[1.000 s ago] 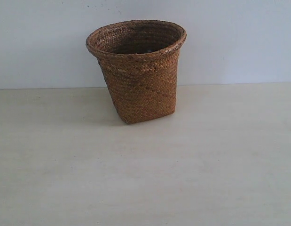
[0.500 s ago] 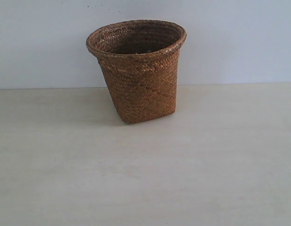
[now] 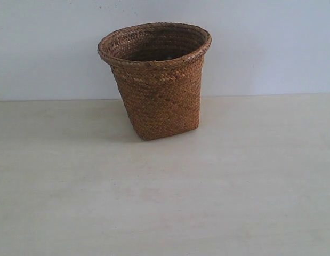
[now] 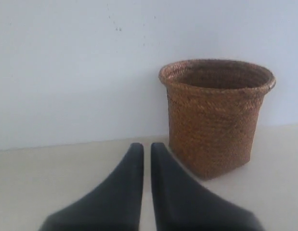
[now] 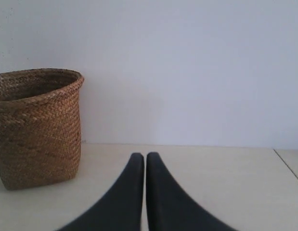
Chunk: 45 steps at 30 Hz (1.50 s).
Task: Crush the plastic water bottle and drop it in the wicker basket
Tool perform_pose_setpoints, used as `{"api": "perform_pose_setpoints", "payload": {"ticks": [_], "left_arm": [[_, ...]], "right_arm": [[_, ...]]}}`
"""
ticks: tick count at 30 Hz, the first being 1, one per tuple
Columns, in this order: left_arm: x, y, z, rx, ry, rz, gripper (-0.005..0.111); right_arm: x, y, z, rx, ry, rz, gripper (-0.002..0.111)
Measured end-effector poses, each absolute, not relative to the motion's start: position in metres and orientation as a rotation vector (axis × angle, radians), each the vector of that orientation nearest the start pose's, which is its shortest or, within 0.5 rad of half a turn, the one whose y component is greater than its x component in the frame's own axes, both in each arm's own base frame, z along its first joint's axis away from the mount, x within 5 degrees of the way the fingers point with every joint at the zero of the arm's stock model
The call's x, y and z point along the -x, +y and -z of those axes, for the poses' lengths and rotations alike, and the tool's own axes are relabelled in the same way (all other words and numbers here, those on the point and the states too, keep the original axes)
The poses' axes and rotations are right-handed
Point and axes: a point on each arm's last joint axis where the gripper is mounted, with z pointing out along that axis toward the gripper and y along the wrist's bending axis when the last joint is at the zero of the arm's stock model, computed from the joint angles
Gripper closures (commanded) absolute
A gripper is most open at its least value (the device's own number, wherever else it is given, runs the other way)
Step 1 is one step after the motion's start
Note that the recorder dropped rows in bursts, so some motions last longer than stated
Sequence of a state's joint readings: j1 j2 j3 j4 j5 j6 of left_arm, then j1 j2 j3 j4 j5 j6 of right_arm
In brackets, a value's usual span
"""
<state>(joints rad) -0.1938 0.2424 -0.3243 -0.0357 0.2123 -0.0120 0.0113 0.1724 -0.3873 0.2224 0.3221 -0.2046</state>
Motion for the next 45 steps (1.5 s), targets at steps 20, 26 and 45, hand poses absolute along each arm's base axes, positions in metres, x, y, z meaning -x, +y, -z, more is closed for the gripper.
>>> {"api": "perform_pose_setpoints", "payload": {"ticks": [20,26,45], "left_arm": [[-0.063,-0.012,-0.244,-0.054,1.494,0.253,0.102],[-0.063,-0.012,-0.244,-0.053,1.494,0.255,0.102],[-0.065,-0.013,-0.225,-0.105,1.537,0.198,0.102]], "right_arm": [[-0.050,0.005,-0.249,-0.015,1.560,-0.108,0.108],[-0.050,0.005,-0.249,-0.015,1.560,-0.108,0.108],[-0.050,0.005,-0.249,-0.018,1.560,-0.111,0.108]]}}
